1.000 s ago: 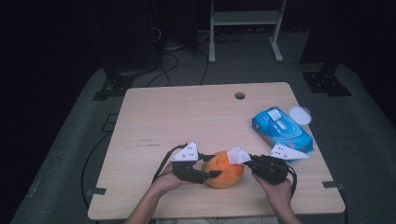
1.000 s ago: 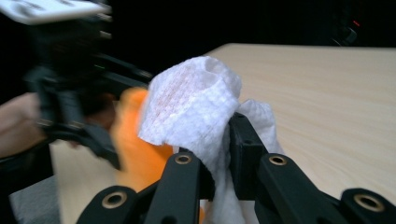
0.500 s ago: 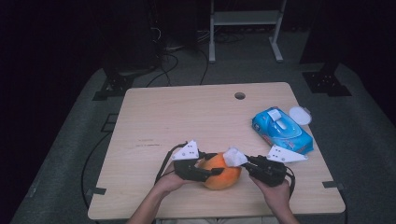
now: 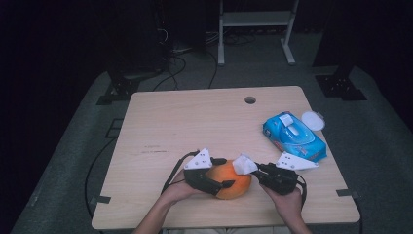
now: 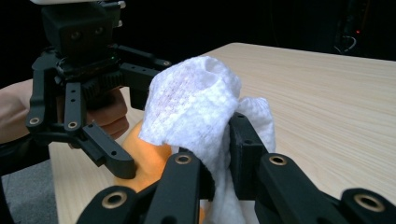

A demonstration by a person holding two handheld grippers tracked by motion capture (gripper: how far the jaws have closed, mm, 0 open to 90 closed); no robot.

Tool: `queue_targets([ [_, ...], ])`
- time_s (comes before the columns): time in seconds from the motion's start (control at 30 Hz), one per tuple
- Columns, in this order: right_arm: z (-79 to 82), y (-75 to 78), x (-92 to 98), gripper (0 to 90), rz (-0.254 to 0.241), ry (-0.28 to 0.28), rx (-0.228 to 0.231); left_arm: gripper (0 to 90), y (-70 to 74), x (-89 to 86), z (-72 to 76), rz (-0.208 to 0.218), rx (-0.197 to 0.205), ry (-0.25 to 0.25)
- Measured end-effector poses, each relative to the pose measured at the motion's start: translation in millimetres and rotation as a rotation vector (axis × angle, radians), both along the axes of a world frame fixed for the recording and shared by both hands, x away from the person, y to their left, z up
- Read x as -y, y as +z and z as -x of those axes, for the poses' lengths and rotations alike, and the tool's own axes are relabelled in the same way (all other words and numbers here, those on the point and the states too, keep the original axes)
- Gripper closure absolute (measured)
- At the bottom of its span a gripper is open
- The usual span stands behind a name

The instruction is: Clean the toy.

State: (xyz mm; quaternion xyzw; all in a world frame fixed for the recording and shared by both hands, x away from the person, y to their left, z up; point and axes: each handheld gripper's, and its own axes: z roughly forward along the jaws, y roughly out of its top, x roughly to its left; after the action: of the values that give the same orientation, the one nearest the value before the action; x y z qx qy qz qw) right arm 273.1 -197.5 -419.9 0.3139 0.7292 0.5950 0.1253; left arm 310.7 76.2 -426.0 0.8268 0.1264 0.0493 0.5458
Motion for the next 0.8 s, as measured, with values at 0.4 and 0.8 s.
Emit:
queue_targets([
  [0.4,-2.0,-2.4,2.0,81.5,0.018,-0.020,-0.005,12.7,-3.0,0.5,-2.2,-0.015,-0.015,0.055],
  [0.8,-0.8,-1.0,-0.7,81.6,0.019,-0.008,0.003,27.9,-2.8,0.3,0.4,0.017,-0.034,0.008],
])
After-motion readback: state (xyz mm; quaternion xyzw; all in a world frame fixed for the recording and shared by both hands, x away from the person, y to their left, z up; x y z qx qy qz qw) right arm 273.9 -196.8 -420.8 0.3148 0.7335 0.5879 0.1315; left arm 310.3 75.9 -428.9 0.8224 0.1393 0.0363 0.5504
